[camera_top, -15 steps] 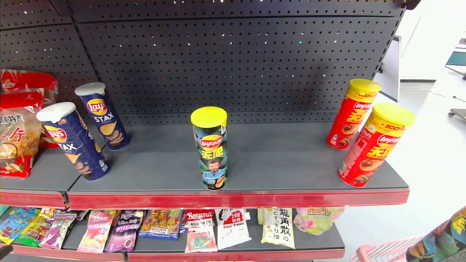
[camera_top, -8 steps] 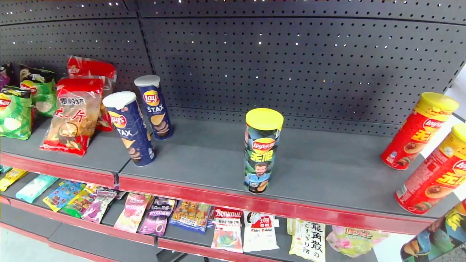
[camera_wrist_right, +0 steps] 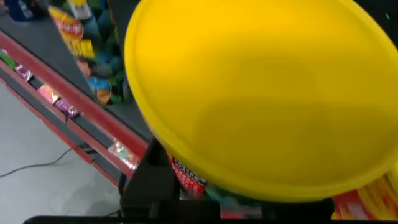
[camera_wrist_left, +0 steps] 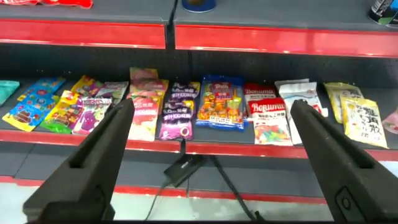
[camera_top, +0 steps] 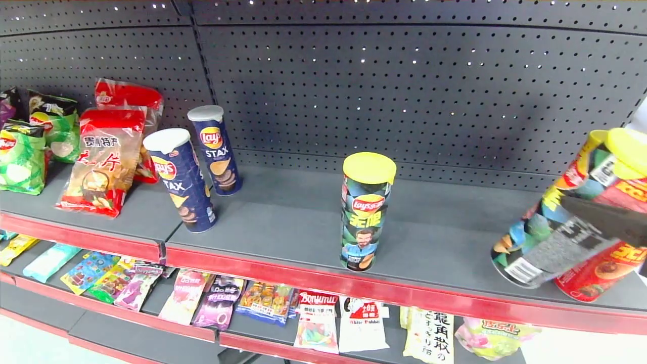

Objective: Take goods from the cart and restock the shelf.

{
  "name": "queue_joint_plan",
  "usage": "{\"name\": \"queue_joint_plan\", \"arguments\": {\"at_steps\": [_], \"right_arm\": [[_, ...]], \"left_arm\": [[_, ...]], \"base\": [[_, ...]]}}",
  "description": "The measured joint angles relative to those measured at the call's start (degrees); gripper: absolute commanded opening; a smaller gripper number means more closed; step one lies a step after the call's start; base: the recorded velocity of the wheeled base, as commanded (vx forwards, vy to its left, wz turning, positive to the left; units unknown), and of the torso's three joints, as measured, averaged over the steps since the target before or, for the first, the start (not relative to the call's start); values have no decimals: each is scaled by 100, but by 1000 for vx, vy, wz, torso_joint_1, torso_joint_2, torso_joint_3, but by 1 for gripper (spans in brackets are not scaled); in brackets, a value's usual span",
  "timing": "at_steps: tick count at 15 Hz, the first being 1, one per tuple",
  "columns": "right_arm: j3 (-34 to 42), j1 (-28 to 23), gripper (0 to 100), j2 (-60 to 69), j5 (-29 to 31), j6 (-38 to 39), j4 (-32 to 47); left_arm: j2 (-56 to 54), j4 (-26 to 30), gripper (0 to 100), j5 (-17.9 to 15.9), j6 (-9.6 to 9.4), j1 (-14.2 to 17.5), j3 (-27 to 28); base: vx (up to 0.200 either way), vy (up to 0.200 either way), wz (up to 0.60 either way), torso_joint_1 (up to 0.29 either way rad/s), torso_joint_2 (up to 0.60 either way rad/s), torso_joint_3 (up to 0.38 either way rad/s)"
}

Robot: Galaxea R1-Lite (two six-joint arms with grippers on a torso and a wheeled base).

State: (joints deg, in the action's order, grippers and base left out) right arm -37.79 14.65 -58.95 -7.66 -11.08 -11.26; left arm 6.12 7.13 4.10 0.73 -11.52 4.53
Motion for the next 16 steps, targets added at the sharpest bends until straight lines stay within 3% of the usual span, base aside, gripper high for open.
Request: {"name": "queue_joint_plan", "arguments": {"at_steps": [2, 4, 5, 10, 16], "right_arm": [[-171, 117, 0, -1056, -2, -9, -1145], [-622, 276, 0, -2072, -13, -22, -1696], [-925, 345, 0, -2509, -15, -29, -1851], [-2215, 574, 0, -4066, -116, -46, -2024], [-2676, 681, 0, -4824, -112, -55, -2043]], "left_arm": [[-43, -130, 100, -49, -24, 0, -51], [-63, -869, 100, -169, -7, 0, -256], [-67, -937, 100, -213, 2, 2, -350], [-69, -929, 100, -172, 72, 2, -440], [-69, -929, 100, -165, 74, 0, -444]], "base": [[0, 0, 0, 0, 0, 0], [0, 0, 0, 0, 0, 0], [0, 0, 0, 0, 0, 0], [0, 0, 0, 0, 0, 0], [0, 0, 0, 0, 0, 0]]}}
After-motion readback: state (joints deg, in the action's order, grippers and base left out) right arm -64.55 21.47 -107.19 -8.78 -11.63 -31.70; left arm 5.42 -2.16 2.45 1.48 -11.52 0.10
